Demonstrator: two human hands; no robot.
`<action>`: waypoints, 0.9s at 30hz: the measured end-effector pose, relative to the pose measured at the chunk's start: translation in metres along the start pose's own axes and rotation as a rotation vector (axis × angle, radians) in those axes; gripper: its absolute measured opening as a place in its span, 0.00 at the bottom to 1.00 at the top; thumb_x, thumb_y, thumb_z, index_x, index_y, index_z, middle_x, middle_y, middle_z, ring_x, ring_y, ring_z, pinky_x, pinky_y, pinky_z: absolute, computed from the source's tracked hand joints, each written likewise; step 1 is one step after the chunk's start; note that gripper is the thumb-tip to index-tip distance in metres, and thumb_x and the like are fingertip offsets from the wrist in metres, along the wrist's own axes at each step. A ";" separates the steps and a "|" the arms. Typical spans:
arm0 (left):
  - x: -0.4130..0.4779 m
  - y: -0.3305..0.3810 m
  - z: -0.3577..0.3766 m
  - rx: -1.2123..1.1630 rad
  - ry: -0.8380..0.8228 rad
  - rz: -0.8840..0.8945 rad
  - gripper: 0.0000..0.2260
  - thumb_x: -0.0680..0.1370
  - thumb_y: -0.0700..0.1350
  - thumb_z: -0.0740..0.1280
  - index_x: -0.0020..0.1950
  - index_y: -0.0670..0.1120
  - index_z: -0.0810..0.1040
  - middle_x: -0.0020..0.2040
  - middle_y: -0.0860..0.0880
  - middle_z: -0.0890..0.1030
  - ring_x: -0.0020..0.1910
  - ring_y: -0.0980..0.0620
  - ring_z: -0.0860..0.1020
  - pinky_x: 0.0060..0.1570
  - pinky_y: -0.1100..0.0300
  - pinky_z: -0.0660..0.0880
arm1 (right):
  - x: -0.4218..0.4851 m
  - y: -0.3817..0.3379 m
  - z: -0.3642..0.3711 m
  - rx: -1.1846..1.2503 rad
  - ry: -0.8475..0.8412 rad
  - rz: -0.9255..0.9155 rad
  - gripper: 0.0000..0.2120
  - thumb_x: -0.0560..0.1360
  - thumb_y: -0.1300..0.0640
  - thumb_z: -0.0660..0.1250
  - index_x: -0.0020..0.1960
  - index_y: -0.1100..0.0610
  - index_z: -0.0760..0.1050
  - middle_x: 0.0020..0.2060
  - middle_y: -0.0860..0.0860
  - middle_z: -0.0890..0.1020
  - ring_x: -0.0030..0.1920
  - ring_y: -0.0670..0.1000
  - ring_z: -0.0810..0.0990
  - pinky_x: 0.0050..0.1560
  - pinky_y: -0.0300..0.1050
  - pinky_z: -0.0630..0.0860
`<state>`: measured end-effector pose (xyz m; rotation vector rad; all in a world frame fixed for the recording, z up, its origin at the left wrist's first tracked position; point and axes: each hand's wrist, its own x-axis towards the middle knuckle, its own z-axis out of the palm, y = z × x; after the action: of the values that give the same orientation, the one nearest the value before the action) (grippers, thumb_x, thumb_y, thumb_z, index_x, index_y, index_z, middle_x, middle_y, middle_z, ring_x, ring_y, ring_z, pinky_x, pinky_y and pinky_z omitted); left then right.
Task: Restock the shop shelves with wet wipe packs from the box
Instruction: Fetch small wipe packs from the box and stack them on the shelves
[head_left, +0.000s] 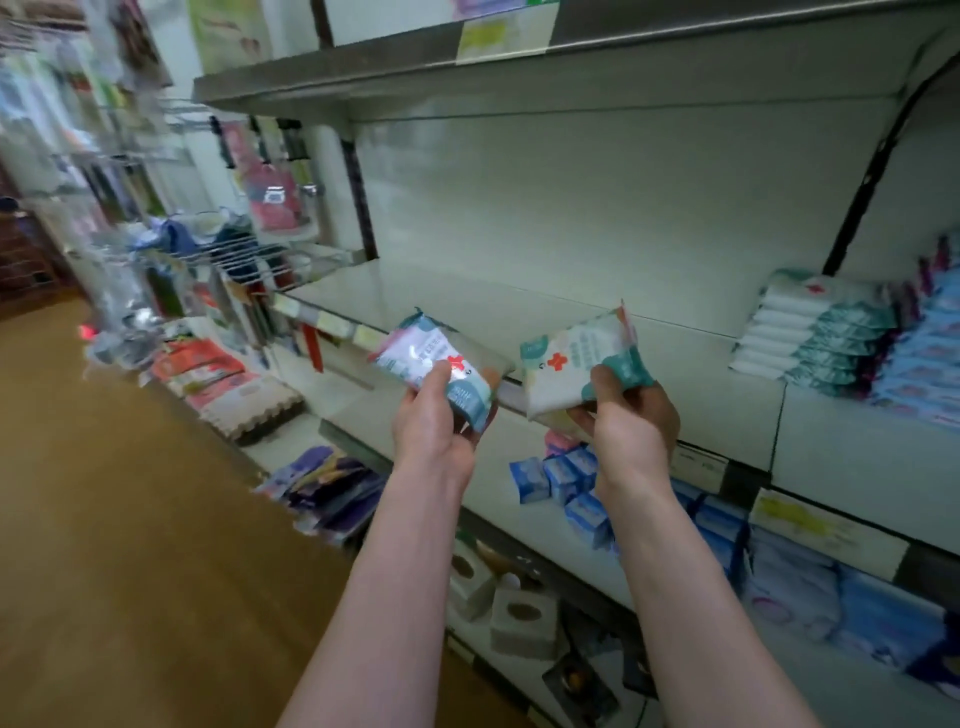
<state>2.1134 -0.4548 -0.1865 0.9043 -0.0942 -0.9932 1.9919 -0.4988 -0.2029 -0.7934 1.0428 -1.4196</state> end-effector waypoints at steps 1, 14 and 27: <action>0.006 0.002 0.004 -0.003 -0.046 -0.045 0.08 0.80 0.42 0.65 0.58 0.44 0.74 0.56 0.40 0.82 0.41 0.44 0.84 0.39 0.51 0.81 | 0.003 0.001 0.001 -0.012 0.026 -0.010 0.05 0.77 0.58 0.67 0.53 0.55 0.74 0.48 0.51 0.81 0.43 0.45 0.81 0.42 0.41 0.80; 0.049 -0.044 0.108 0.376 -0.448 -0.446 0.09 0.79 0.45 0.66 0.56 0.43 0.76 0.56 0.41 0.81 0.53 0.42 0.79 0.53 0.44 0.76 | 0.062 -0.031 -0.042 0.117 0.229 -0.041 0.05 0.76 0.65 0.66 0.52 0.62 0.75 0.49 0.59 0.81 0.47 0.53 0.82 0.39 0.38 0.81; 0.069 -0.112 0.246 0.555 -0.570 -0.347 0.04 0.79 0.37 0.65 0.53 0.41 0.74 0.49 0.41 0.82 0.40 0.45 0.82 0.28 0.53 0.81 | 0.166 -0.109 -0.127 -0.573 0.225 -0.232 0.13 0.80 0.60 0.62 0.36 0.60 0.72 0.29 0.53 0.77 0.26 0.47 0.72 0.28 0.42 0.73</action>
<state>1.9646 -0.6833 -0.1269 1.1338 -0.7442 -1.5739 1.8127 -0.6482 -0.1671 -1.2153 1.6113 -1.4402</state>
